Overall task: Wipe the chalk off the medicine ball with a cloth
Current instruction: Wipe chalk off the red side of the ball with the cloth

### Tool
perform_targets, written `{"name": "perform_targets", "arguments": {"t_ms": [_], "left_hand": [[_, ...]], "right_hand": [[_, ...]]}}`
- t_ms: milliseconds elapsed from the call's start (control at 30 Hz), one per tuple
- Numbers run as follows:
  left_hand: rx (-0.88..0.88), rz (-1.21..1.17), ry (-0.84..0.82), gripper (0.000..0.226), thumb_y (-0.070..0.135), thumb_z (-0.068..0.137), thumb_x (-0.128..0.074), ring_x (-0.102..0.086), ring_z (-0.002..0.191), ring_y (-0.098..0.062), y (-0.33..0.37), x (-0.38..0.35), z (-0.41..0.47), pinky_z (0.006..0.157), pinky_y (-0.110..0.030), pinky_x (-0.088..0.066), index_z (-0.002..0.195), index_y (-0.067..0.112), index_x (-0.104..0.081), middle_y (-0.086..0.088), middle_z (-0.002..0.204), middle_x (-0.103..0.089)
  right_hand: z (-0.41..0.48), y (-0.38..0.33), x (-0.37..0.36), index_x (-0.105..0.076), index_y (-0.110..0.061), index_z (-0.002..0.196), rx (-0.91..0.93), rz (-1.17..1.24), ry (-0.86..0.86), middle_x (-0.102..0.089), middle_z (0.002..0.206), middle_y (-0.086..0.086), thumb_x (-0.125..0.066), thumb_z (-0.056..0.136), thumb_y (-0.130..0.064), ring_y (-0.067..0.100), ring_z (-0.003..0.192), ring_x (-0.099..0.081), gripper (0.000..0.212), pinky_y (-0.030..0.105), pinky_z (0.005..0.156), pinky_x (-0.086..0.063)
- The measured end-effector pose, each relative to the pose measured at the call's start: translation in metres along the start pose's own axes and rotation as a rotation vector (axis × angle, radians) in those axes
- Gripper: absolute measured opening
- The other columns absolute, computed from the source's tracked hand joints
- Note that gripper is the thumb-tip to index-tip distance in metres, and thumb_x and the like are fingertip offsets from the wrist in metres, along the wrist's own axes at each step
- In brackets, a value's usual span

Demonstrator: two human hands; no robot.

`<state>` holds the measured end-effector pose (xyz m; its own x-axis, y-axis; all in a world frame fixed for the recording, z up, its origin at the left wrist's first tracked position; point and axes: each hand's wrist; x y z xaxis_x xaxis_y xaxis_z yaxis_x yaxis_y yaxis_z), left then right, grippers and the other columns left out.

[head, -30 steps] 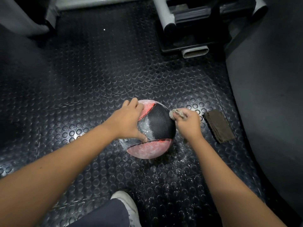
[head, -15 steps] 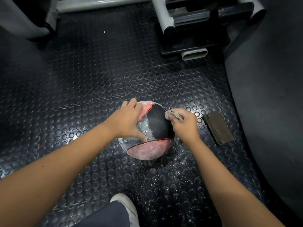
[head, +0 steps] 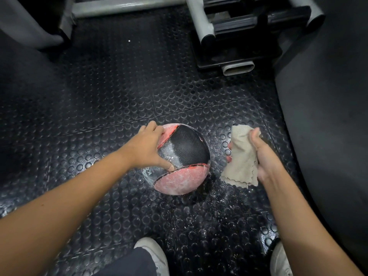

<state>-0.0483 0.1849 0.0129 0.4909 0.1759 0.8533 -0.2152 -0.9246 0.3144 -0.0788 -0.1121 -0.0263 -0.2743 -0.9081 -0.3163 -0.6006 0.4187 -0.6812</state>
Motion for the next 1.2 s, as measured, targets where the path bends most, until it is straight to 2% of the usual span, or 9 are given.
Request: {"name": "perform_targets", "arguments": {"t_ms": [167, 300, 433, 533, 667, 767, 933, 1067, 1200], "left_hand": [[-0.007, 0.018, -0.001, 0.111, 0.070, 0.049, -0.081, -0.037, 0.108, -0.018, 0.002, -0.002, 0.000, 0.094, -0.037, -0.046, 0.133, 0.010, -0.040, 0.003, 0.113, -0.036], [-0.026, 0.032, 0.009, 0.107, 0.070, 0.048, -0.081, -0.036, 0.106, -0.018, 0.004, -0.005, -0.002, 0.091, -0.039, -0.048, 0.128, 0.011, -0.043, 0.003, 0.110, -0.034], [-0.062, 0.087, 0.014, 0.104, 0.071, 0.049, -0.080, -0.033, 0.102, -0.016, 0.005, -0.010, -0.007, 0.087, -0.036, -0.049, 0.127, 0.013, -0.042, 0.004, 0.108, -0.030], [-0.081, 0.106, 0.024, 0.103, 0.071, 0.048, -0.080, -0.033, 0.101, -0.015, 0.002, -0.012, -0.009, 0.085, -0.034, -0.049, 0.125, 0.014, -0.042, 0.006, 0.108, -0.029], [-0.071, 0.083, 0.028, 0.101, 0.071, 0.046, -0.080, -0.033, 0.101, -0.015, -0.002, -0.012, -0.011, 0.085, -0.035, -0.050, 0.122, 0.015, -0.043, 0.006, 0.106, -0.028], [-0.081, 0.074, 0.028, 0.099, 0.070, 0.048, -0.081, -0.032, 0.107, -0.017, 0.000, -0.014, -0.012, 0.089, -0.034, -0.048, 0.122, 0.016, -0.043, 0.005, 0.114, -0.028], [-0.074, 0.056, 0.017, 0.099, 0.066, 0.052, -0.081, -0.028, 0.123, -0.018, 0.003, -0.016, -0.014, 0.100, -0.036, -0.046, 0.128, 0.018, -0.040, 0.003, 0.138, -0.024], [-0.091, 0.072, -0.012, 0.106, 0.064, 0.054, -0.081, -0.028, 0.128, -0.016, 0.001, -0.018, -0.019, 0.107, -0.037, -0.041, 0.137, 0.018, -0.034, 0.004, 0.144, -0.026], [-0.153, 0.116, -0.035, 0.110, 0.062, 0.053, -0.084, -0.026, 0.130, -0.016, 0.007, -0.016, -0.016, 0.109, -0.037, -0.039, 0.139, 0.017, -0.033, 0.005, 0.148, -0.023]], "right_hand": [[-0.009, 0.005, -0.038, -0.065, -0.011, 0.106, 0.091, -0.525, -0.115, -0.072, 0.084, 0.002, -0.074, 0.076, -0.032, 0.008, 0.060, -0.068, 0.038, 0.020, 0.051, -0.053], [0.005, 0.030, -0.059, -0.068, -0.017, 0.089, 0.359, -0.844, -0.079, -0.072, 0.088, -0.003, -0.084, 0.065, -0.043, 0.019, 0.080, -0.069, 0.038, 0.036, 0.074, -0.058], [0.028, 0.027, -0.052, -0.059, 0.001, 0.076, 0.393, -0.840, 0.028, -0.060, 0.064, 0.005, -0.081, 0.071, -0.037, 0.018, 0.053, -0.045, 0.044, 0.039, 0.055, -0.045], [0.031, 0.028, -0.059, -0.064, 0.002, 0.081, 0.419, -0.777, 0.018, -0.070, 0.080, 0.018, -0.081, 0.071, -0.037, 0.032, 0.062, -0.062, 0.044, 0.054, 0.067, -0.054], [0.019, 0.039, -0.055, -0.062, 0.009, 0.085, 0.405, -0.755, -0.087, -0.067, 0.084, 0.027, -0.080, 0.069, -0.041, 0.043, 0.069, -0.062, 0.055, 0.058, 0.067, -0.052], [0.031, 0.037, -0.049, -0.062, 0.009, 0.084, 0.386, -0.726, 0.025, -0.067, 0.084, 0.027, -0.081, 0.073, -0.032, 0.031, 0.062, -0.060, 0.046, 0.056, 0.069, -0.053], [0.039, 0.026, -0.073, -0.069, -0.007, 0.076, 0.379, -0.754, 0.040, -0.069, 0.072, 0.014, -0.081, 0.074, -0.025, 0.016, 0.060, -0.053, 0.022, 0.042, 0.059, -0.050], [0.025, 0.024, -0.058, -0.075, -0.016, 0.083, 0.313, -0.775, -0.070, -0.074, 0.085, 0.003, -0.083, 0.072, -0.017, 0.021, 0.083, -0.070, 0.013, 0.044, 0.083, -0.057], [0.047, 0.021, -0.062, -0.073, -0.032, 0.072, 0.441, -0.910, 0.079, -0.069, 0.085, -0.010, -0.082, 0.073, -0.015, 0.013, 0.082, -0.066, 0.019, 0.044, 0.076, -0.057]]}}
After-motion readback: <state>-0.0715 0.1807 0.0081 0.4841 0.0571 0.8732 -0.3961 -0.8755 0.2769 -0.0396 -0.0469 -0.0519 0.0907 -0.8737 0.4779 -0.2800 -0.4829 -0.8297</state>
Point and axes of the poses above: each hand's wrist, its own z-axis towards the middle knuckle, its own x-axis out of the back of the hand, y = z × x
